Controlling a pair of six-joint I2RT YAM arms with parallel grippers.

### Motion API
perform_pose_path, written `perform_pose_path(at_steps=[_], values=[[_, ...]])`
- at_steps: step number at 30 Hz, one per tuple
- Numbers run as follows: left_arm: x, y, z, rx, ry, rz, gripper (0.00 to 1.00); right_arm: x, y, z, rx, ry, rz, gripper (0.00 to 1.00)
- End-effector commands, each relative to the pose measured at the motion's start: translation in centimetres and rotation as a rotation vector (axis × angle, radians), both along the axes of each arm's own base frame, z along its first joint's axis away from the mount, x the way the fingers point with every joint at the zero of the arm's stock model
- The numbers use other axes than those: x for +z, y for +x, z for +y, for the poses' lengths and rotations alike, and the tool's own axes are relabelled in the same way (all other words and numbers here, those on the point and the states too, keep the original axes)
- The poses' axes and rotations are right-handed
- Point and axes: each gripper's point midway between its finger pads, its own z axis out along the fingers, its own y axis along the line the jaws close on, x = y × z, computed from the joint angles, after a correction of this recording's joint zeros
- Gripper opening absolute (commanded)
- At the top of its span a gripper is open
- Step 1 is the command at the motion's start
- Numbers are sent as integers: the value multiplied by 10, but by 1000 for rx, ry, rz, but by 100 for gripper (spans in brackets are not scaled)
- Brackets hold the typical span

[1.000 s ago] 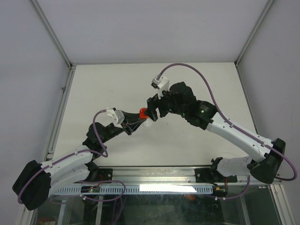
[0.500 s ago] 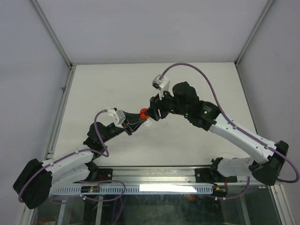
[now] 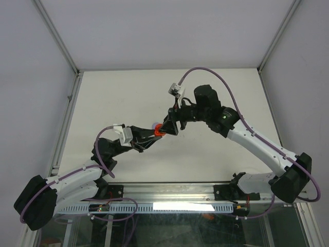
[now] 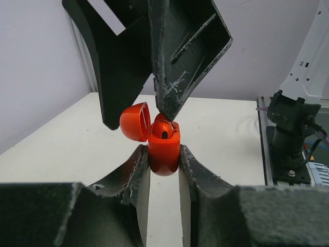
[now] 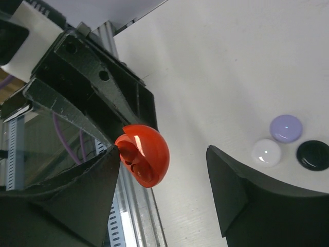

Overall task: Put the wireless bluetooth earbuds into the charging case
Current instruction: Close the charging case, then place the charging case at the center of the board.

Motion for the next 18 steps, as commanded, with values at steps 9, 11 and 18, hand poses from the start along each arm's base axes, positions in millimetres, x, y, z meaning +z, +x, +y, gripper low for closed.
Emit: perform_pose_path(at_steps=[9, 11, 18], values=[[16, 3, -2, -19, -95, 101, 0, 38, -53, 1, 339, 190, -9, 69], [11, 8, -3, -3, -95, 150, 0, 39, -52, -3, 328, 192, -30, 69], [-4, 15, -2, 21, -108, 299, 0, 31, -32, -8, 210, 158, -73, 69]])
